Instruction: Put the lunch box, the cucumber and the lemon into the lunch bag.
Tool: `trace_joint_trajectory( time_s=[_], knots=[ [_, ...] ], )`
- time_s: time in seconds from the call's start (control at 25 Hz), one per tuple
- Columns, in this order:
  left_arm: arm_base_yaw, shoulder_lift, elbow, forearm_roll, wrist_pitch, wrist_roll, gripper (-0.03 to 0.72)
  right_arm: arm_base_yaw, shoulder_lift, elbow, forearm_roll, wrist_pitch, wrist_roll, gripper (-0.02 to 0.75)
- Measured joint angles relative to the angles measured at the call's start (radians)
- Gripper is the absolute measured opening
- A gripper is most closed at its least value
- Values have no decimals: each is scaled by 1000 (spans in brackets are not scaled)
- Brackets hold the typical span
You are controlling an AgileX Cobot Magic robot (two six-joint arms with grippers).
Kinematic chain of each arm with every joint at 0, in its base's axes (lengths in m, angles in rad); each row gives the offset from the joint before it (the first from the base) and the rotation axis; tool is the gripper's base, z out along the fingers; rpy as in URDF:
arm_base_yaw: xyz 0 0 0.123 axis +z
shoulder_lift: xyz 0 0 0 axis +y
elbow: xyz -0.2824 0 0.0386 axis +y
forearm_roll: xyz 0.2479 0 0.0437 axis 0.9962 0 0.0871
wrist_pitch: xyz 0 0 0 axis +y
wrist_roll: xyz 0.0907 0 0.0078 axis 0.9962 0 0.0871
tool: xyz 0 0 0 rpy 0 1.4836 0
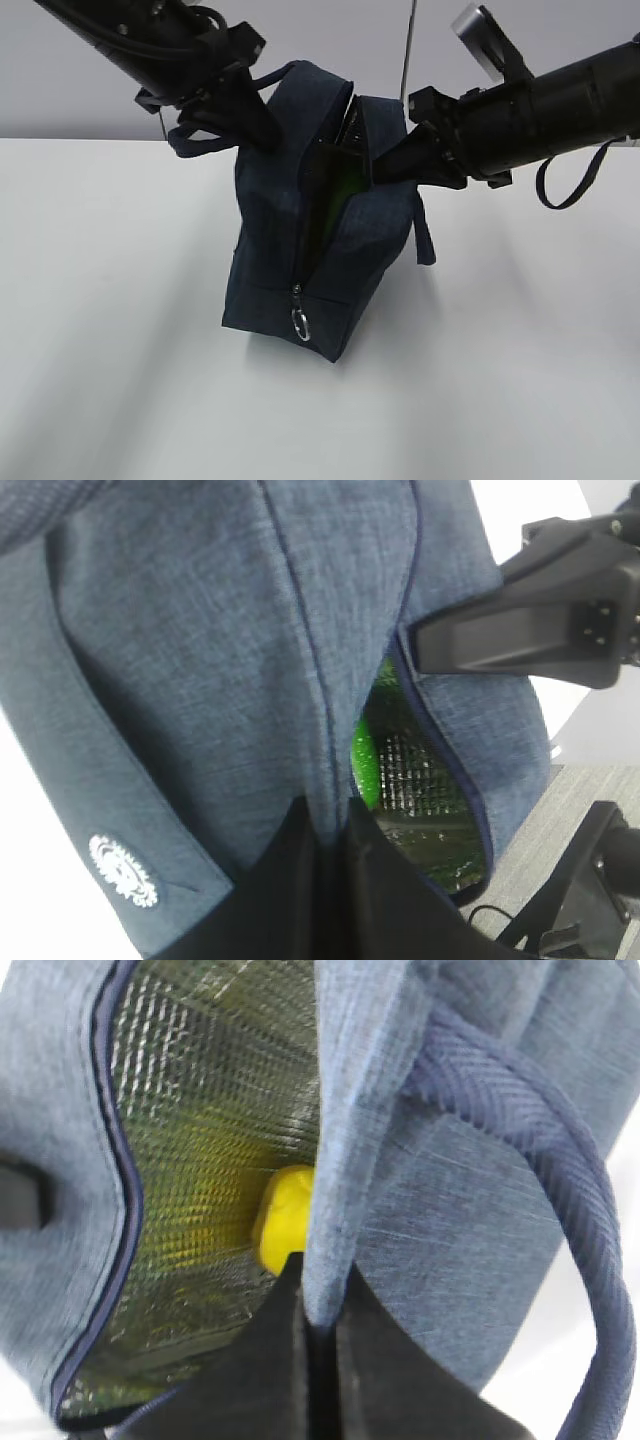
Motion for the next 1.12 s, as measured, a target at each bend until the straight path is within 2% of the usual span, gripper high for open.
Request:
trace_joint_trajectory(
  time_s=[0.08,0.32,0.52,0.76,1.12],
  knots=[
    [-34,0,0,0,-30,-24,-3,-11,0,-22,-58,23,26,2],
    [-115,0,0,0,-101,-94,-3,-13,0,-109,-324,91,177,2],
    [-162,0,38,-2,-163,-129,-3,-13,0,-166,-473,160,245,2],
    [-171,0,131,-6,-229,-141,-3,-13,0,-171,-510,173,252,1],
    [-171,0,138,13,-238,-143,-1,-13,0,-171,-510,177,240,20]
  ],
)
